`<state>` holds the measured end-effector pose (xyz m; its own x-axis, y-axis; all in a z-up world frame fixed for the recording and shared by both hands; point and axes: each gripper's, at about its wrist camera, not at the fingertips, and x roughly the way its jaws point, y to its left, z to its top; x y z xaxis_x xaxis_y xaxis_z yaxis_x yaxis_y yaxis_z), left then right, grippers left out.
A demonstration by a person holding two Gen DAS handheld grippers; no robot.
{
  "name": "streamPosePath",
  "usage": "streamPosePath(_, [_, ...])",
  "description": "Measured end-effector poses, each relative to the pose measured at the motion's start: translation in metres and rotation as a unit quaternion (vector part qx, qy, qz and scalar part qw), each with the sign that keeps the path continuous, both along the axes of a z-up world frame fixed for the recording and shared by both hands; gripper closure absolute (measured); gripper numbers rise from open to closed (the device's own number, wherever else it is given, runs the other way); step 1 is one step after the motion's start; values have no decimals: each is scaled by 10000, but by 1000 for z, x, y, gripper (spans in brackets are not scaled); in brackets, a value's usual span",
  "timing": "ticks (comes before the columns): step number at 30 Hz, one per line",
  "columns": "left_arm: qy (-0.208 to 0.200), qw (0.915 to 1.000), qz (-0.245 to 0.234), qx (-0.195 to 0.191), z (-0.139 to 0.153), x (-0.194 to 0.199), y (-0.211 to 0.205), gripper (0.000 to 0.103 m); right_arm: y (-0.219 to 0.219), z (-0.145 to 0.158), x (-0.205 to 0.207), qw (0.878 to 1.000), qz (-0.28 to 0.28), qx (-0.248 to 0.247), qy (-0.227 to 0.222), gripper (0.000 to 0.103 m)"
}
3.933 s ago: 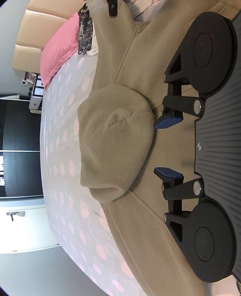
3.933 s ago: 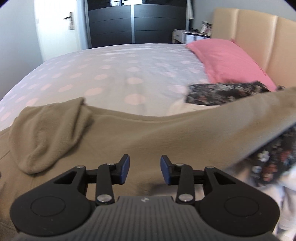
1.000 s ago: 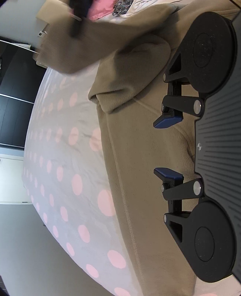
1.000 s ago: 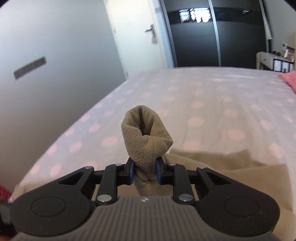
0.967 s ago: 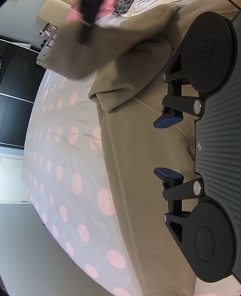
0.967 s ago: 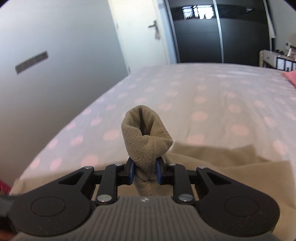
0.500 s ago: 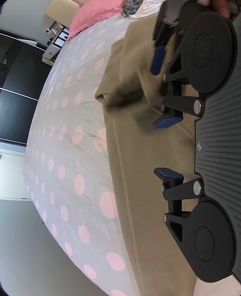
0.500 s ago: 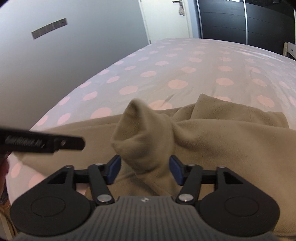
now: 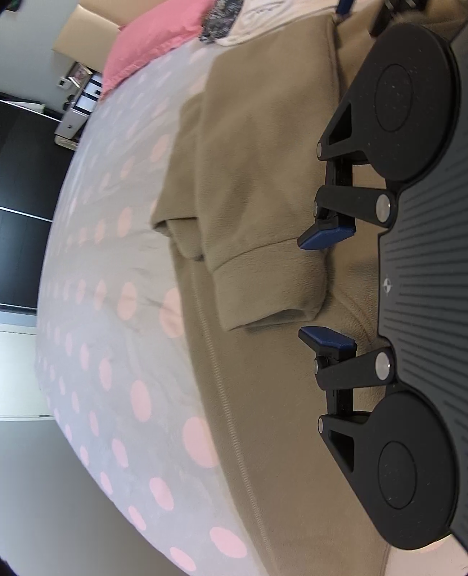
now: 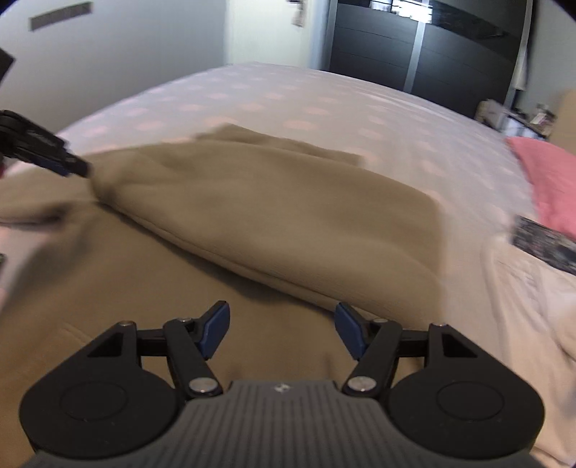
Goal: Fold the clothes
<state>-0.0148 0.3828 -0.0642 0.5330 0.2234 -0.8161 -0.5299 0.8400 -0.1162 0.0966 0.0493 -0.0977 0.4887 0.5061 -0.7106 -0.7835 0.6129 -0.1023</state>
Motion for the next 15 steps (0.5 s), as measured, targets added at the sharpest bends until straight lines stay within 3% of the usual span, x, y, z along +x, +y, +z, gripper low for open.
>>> streamPosePath(6, [67, 10000, -1, -61, -7, 10, -5, 58, -46, -14, 44, 9957, -826, -269, -326, 37])
streamPosePath(8, [92, 9999, 11, -114, -11, 12, -5, 61, -46, -21, 52, 9950, -829, -393, -408, 43])
streamPosePath(15, [294, 9996, -37, -18, -21, 25, -11, 65, -37, -49, 72, 9944, -664, -687, -460, 47])
